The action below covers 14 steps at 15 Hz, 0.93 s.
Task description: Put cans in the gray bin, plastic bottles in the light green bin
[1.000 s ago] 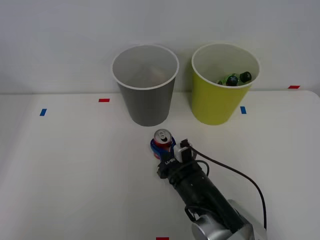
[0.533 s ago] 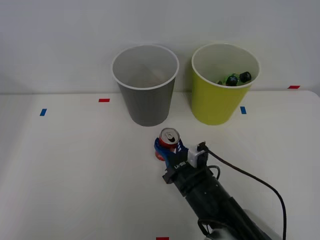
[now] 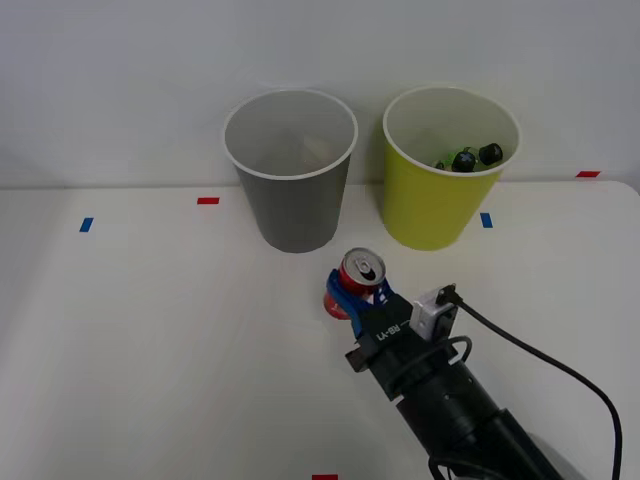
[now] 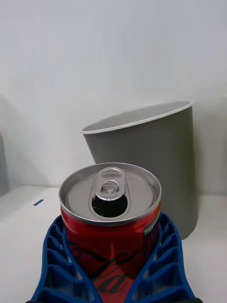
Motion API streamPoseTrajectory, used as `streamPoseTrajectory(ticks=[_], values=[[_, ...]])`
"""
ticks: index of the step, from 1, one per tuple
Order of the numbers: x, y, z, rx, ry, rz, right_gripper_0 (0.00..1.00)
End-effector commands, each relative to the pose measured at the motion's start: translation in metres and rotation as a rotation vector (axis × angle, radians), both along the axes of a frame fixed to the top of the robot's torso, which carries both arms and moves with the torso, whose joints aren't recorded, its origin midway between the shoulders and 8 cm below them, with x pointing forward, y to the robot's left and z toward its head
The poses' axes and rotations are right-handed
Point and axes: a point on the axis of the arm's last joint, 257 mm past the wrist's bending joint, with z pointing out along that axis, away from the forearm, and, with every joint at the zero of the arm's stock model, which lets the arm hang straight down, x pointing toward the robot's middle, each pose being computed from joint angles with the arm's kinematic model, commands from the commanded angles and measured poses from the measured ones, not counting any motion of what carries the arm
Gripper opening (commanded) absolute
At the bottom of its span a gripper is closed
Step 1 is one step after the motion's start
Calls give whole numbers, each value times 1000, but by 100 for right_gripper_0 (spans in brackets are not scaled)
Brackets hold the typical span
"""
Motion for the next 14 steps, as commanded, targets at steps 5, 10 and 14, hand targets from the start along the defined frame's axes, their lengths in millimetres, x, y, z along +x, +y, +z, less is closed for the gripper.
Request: streamPoseTrajectory(ticks=[5, 10, 14], values=[[-3, -7, 19, 43, -24, -9, 0], [0, -4, 71, 106, -77, 18, 0], [2, -1, 120, 136, -76, 48, 0]])
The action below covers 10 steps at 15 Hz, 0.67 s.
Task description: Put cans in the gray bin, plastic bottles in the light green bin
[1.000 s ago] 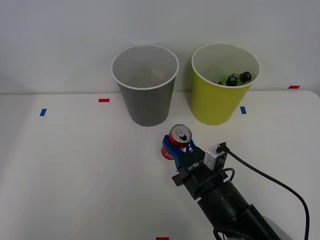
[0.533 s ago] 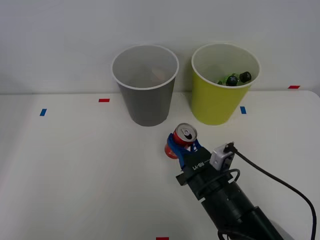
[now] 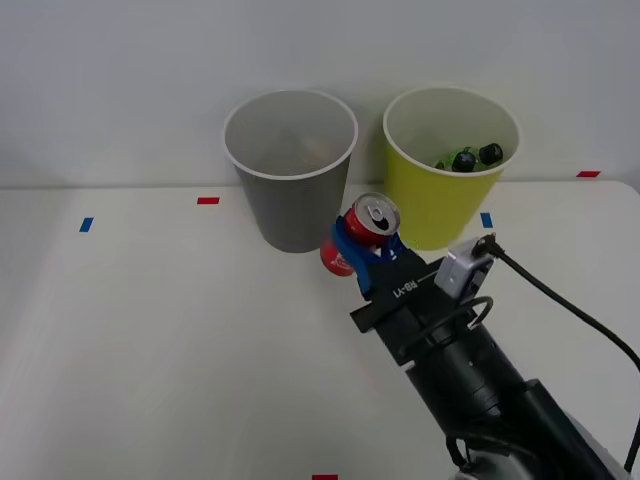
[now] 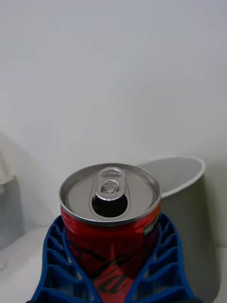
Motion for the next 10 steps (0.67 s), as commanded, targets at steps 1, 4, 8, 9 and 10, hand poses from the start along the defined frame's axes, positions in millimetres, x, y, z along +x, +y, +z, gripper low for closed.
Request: streamPoseTrajectory(ticks=[1, 4, 8, 9, 10], values=[[10, 4, 37, 36, -17, 20, 0], [29, 16, 75, 79, -27, 39, 0], [56, 31, 110, 78, 17, 52, 0], [61, 34, 113, 70, 36, 53, 0], [68, 38, 119, 51, 55, 52, 0]])
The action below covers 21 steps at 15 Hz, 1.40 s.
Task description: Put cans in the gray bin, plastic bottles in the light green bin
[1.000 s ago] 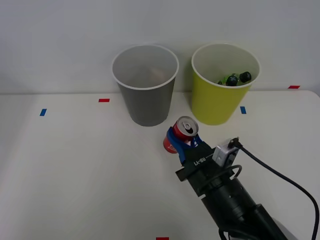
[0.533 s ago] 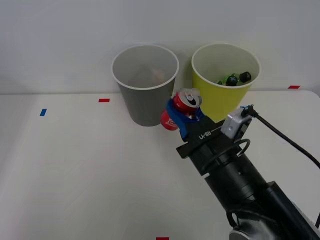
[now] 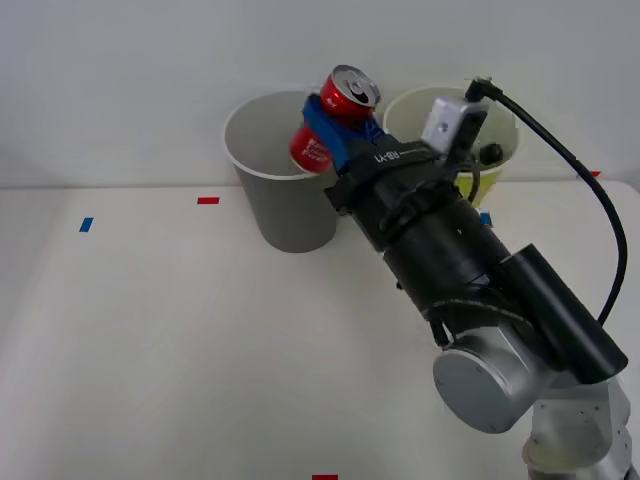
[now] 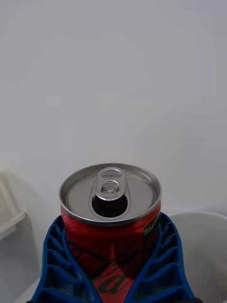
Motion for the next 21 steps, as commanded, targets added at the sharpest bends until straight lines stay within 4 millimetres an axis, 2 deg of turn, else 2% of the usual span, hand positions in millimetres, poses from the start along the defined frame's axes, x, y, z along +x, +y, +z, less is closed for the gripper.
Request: streamPoseTrajectory(ticks=[1, 4, 6, 10, 16, 21], values=[[17, 10, 21, -27, 44, 6, 0], [27, 24, 37, -18, 47, 25, 0], [48, 34, 42, 9, 31, 17, 0], [75, 33, 31, -118, -15, -98, 0], [114, 45, 5, -198, 21, -126, 0], [123, 44, 12, -214, 9, -142, 0]])
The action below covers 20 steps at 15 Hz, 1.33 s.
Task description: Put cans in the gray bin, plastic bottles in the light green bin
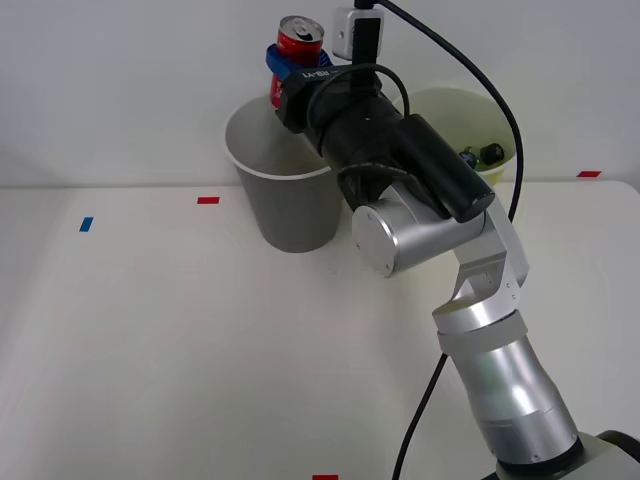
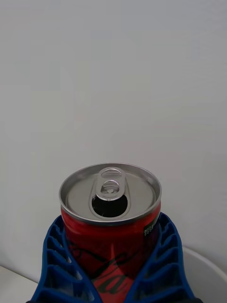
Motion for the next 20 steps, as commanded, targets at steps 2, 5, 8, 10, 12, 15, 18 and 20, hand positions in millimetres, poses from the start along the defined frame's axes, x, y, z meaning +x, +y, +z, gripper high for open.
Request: streamPoseTrajectory(ticks=[2, 5, 8, 10, 12, 15, 18, 20], values=[[0, 1, 5, -3, -11, 0, 0], [1, 1, 4, -9, -10, -4, 0], [1, 4, -2, -37, 3, -6, 0], [1, 4, -3, -37, 5, -6, 0], [2, 4, -4, -32, 9, -5, 0], [5, 3, -9, -25, 22, -5, 47], [6, 3, -9, -16, 20, -4, 100], [5, 4, -7, -3, 20, 1, 100]])
